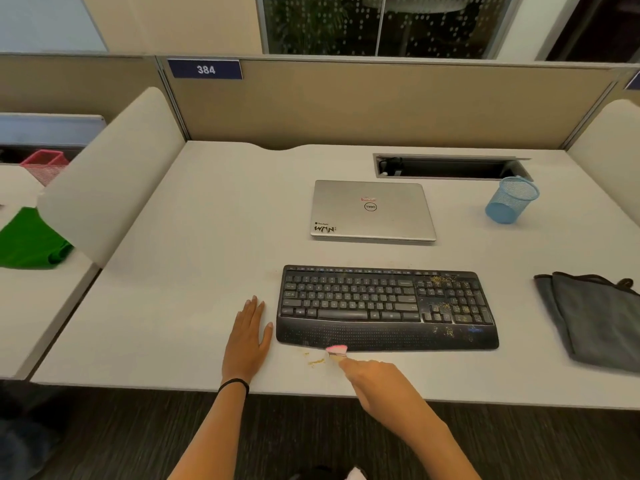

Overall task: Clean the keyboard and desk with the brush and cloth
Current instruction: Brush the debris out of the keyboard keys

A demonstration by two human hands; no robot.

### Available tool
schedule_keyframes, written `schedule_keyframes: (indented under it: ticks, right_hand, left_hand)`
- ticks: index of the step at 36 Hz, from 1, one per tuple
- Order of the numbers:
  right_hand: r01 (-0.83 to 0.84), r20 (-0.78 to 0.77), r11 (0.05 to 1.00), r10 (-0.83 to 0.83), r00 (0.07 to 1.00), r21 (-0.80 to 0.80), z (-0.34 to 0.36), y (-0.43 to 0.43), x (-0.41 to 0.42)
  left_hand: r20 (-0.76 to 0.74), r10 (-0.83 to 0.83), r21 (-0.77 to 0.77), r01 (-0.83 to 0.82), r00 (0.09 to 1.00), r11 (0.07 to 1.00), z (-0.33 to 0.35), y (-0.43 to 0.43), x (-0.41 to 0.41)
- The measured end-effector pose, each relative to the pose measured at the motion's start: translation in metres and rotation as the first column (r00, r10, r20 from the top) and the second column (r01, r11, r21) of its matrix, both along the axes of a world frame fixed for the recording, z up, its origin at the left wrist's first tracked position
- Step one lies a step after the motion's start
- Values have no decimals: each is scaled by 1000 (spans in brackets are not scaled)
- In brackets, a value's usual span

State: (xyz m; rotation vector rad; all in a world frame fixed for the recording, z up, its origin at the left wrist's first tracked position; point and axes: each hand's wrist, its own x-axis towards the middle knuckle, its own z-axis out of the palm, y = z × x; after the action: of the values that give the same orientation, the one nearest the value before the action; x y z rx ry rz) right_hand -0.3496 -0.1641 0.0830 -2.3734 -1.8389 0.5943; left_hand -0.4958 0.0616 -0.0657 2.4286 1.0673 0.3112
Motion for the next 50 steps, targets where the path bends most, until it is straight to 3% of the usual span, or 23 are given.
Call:
schedule_keyframes:
  ticks: [3, 7, 9, 18, 22, 28, 30, 33, 37, 40, 45, 50]
  right_hand:
    - [77, -9, 986, -76, 997, 146, 0, -6, 9]
    - [152, 248, 955, -216, 945, 253, -1, -8, 21]
    - [178, 287, 949, -253, 924, 262, -2, -7, 21]
    - [98, 156, 969, -136, 978, 227, -20, 6, -1]
    - [19, 173, 979, -55, 983, 202, -20, 10, -9]
    - [-90, 18, 992, 89, 996, 92, -10, 10, -16]
    - [-69, -75, 997, 72, 995, 42, -6, 10, -16]
    - [6, -85, 997, 1, 996, 79, -7, 6, -10]
    - [113, 48, 967, -128, 991, 229, -7, 1, -1]
    - [136, 188, 961, -183, 965, 241, -9, 4, 2]
    - [58, 59, 993, -65, 996, 103, -6, 3, -7]
    - [14, -31, 983, -9, 999, 182, -5, 12, 2]
  left_hand:
    - [3, -1, -4, 1, 1000, 1000, -1, 0, 0]
    - [9, -3, -1, 3, 1000, 1000, -1, 1, 0]
    - [5, -2, 1, 2, 1000, 1000, -1, 0, 0]
    - [21, 11, 3, -11, 1000, 1000, -2, 0, 1]
    - [9, 21, 6, -21, 1000, 1000, -1, 1, 2]
    - [1, 16, 7, -16, 1000, 1000, 0, 0, 1]
    - [-3, 14, 6, -14, 1000, 1000, -1, 0, 1]
    - [5, 5, 3, -5, 1000, 1000, -1, 1, 0]
    - [6, -1, 13, 1, 1000, 1000, -2, 1, 0]
    - [9, -1, 11, 0, 1000, 1000, -2, 0, 0]
    - [13, 5, 7, -5, 1000, 1000, -2, 0, 0]
    - [11, 12, 3, -12, 1000, 1000, 0, 0, 1]
